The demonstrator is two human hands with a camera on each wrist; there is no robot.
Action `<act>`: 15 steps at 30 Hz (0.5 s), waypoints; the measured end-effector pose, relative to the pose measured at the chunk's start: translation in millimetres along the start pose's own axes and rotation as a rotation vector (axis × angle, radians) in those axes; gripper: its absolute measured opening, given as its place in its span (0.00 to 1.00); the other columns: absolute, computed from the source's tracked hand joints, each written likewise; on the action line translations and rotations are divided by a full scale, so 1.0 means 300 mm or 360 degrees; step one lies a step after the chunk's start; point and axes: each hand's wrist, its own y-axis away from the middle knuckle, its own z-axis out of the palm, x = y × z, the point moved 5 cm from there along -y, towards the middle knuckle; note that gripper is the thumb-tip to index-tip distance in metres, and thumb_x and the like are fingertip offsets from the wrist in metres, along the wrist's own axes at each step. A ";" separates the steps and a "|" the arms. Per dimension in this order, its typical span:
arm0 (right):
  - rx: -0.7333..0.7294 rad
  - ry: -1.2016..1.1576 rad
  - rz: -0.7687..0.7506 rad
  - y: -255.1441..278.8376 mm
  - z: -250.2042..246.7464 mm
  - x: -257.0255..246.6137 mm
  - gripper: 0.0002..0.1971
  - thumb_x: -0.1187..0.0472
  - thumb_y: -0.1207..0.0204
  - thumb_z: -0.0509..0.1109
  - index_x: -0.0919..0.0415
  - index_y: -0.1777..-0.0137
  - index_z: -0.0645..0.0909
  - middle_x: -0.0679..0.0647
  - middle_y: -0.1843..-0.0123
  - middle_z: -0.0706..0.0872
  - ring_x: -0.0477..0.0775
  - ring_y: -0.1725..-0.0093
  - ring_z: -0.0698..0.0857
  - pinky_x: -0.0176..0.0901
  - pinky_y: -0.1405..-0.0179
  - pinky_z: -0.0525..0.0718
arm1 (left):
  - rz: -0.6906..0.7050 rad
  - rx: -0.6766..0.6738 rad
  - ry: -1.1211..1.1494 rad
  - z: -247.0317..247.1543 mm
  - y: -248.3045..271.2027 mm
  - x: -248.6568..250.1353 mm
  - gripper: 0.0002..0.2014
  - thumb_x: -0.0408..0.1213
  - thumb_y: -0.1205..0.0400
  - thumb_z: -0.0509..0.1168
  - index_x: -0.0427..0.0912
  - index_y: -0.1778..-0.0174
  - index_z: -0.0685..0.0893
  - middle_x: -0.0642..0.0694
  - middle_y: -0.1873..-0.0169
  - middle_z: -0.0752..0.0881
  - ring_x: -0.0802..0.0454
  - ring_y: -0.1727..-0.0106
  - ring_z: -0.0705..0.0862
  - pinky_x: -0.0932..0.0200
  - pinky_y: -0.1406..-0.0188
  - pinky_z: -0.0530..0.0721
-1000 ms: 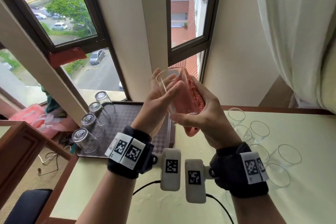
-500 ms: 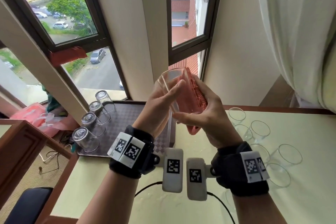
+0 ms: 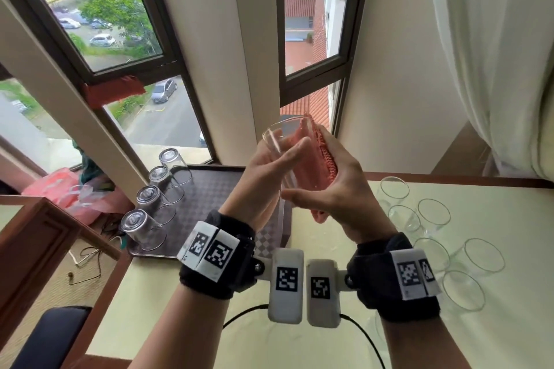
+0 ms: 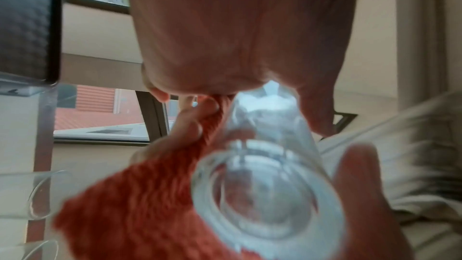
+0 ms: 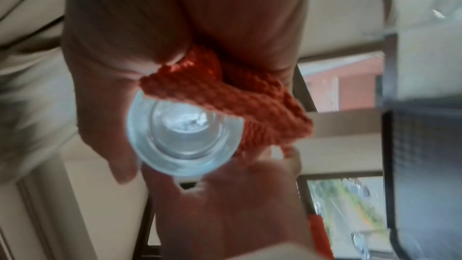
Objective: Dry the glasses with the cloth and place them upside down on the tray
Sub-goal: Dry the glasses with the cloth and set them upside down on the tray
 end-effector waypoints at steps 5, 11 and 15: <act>-0.0060 -0.0631 0.0154 0.020 0.005 0.023 0.47 0.61 0.42 0.83 0.55 0.20 0.70 0.59 0.34 0.85 0.61 0.34 0.86 0.56 0.36 0.86 | -0.0055 0.0002 0.0087 -0.027 0.009 -0.023 0.36 0.56 0.23 0.64 0.38 0.22 0.73 0.24 0.29 0.75 0.30 0.28 0.77 0.32 0.25 0.75; 0.0094 0.0120 -0.0093 -0.007 -0.004 -0.016 0.51 0.54 0.41 0.85 0.49 0.18 0.64 0.36 0.34 0.81 0.40 0.31 0.83 0.42 0.32 0.84 | -0.0063 0.0019 -0.0016 -0.043 0.000 -0.007 0.13 0.37 0.14 0.60 0.34 0.36 0.80 0.42 0.47 0.88 0.54 0.45 0.87 0.58 0.45 0.82; -0.0021 -0.0107 -0.0055 -0.017 0.031 -0.014 0.46 0.60 0.40 0.85 0.48 0.21 0.69 0.43 0.35 0.85 0.45 0.32 0.85 0.42 0.35 0.85 | 0.0059 0.0015 0.0025 -0.022 0.006 0.027 0.19 0.43 0.19 0.62 0.34 0.38 0.81 0.40 0.52 0.86 0.51 0.48 0.87 0.55 0.45 0.88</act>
